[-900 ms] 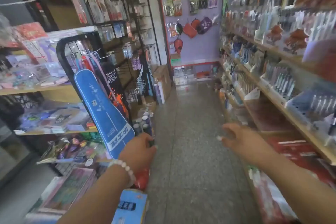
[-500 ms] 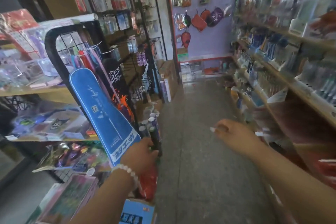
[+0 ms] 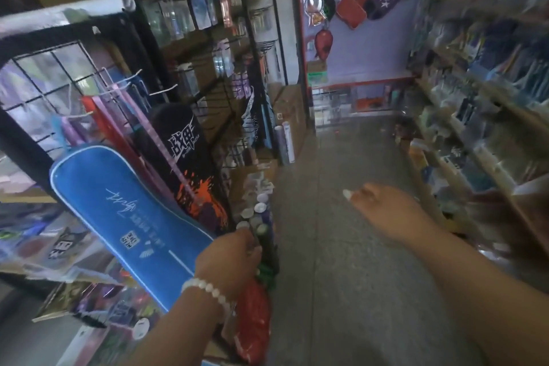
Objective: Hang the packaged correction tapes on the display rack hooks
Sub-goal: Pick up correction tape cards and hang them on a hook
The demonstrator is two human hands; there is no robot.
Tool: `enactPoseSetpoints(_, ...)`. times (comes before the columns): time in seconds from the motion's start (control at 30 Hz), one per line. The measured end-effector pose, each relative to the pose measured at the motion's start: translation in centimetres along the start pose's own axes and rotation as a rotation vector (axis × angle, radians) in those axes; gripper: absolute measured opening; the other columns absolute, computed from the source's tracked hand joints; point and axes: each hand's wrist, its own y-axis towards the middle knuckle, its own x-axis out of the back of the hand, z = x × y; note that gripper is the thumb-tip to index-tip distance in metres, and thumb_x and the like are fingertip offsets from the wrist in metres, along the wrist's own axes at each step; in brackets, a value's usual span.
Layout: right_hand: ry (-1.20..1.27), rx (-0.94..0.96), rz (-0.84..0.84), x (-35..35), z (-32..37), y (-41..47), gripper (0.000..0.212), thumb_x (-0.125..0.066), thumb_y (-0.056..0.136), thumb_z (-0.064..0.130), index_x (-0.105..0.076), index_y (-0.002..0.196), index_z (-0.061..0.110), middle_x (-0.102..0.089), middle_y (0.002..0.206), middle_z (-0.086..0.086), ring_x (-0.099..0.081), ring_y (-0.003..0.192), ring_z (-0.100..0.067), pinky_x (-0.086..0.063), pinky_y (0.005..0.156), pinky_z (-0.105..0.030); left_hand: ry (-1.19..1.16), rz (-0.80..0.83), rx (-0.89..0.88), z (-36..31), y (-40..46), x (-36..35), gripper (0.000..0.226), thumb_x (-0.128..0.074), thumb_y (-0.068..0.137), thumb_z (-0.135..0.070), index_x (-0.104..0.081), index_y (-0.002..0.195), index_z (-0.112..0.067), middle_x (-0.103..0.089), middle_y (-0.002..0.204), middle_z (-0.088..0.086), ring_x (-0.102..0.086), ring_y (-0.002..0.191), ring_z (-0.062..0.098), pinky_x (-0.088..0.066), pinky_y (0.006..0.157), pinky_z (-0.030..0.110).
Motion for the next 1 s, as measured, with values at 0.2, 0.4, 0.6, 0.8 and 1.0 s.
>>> enactPoseSetpoints(0.2, -0.061, 0.175, -0.046, 1.6, -1.1, 13.4, 0.033, -0.046, 0.089, 0.054, -0.051, 0.081, 0.022, -0.054, 0.072, 0.004, -0.057, 0.075, -0.023, -0.037, 0.057, -0.032, 0.012, -0.048, 0.07, -1.9, 10.2, -1.0, 0.025, -0.049, 0.091, -0.043, -0.059, 0.106, -0.026, -0.07, 0.101, -0.003, -0.066, 0.098, 0.021, -0.046, 0.071, 0.029)
enactPoseSetpoints(0.4, -0.103, 0.307, -0.001, 4.9, -1.0, 27.3, 0.028, -0.052, 0.087, 0.051, -0.056, 0.099, 0.026, -0.066, 0.087, -0.004, -0.055, 0.073, -0.019, -0.043, 0.064, -0.03, -0.034, -0.093, 0.187, -5.7, 22.1, -0.2, 0.022, -0.052, 0.089, -0.035, -0.066, 0.101, -0.022, -0.073, 0.103, 0.003, -0.067, 0.1, 0.025, -0.051, 0.08, 0.031)
enactPoseSetpoints(0.6, -0.145, 0.408, 0.078, 3.6, -0.5, 37.6, 0.027, -0.057, 0.086, 0.044, -0.057, 0.105, 0.024, -0.067, 0.089, -0.005, -0.061, 0.082, -0.021, -0.046, 0.068, -0.031, -0.085, -0.13, 0.268, -6.6, 30.2, -0.9, 0.02, -0.053, 0.09, -0.033, -0.066, 0.095, -0.019, -0.073, 0.097, 0.009, -0.067, 0.097, 0.03, -0.047, 0.072, 0.031)
enactPoseSetpoints(0.8, -0.088, 0.444, 0.107, 2.2, -1.4, 46.8, 0.018, -0.06, 0.085, 0.04, -0.056, 0.096, 0.026, -0.063, 0.078, 0.0, -0.056, 0.07, -0.016, -0.048, 0.067, -0.033, -0.114, -0.128, 0.334, -6.7, 38.2, -2.4, 0.027, -0.053, 0.09, -0.039, -0.062, 0.088, -0.014, -0.072, 0.092, 0.009, -0.066, 0.093, 0.031, -0.047, 0.07, 0.031)
enactPoseSetpoints(1.0, -0.062, 0.449, 0.098, 1.5, -0.6, 57.0, 0.011, -0.062, 0.083, 0.035, -0.054, 0.085, 0.028, -0.061, 0.074, -0.001, -0.058, 0.07, -0.021, -0.043, 0.061, -0.032, -0.124, -0.133, 0.359, -6.4, 47.6, -2.1, 0.022, -0.053, 0.09, -0.037, -0.062, 0.085, -0.017, -0.073, 0.09, 0.005, -0.068, 0.09, 0.027, -0.046, 0.068, 0.029)
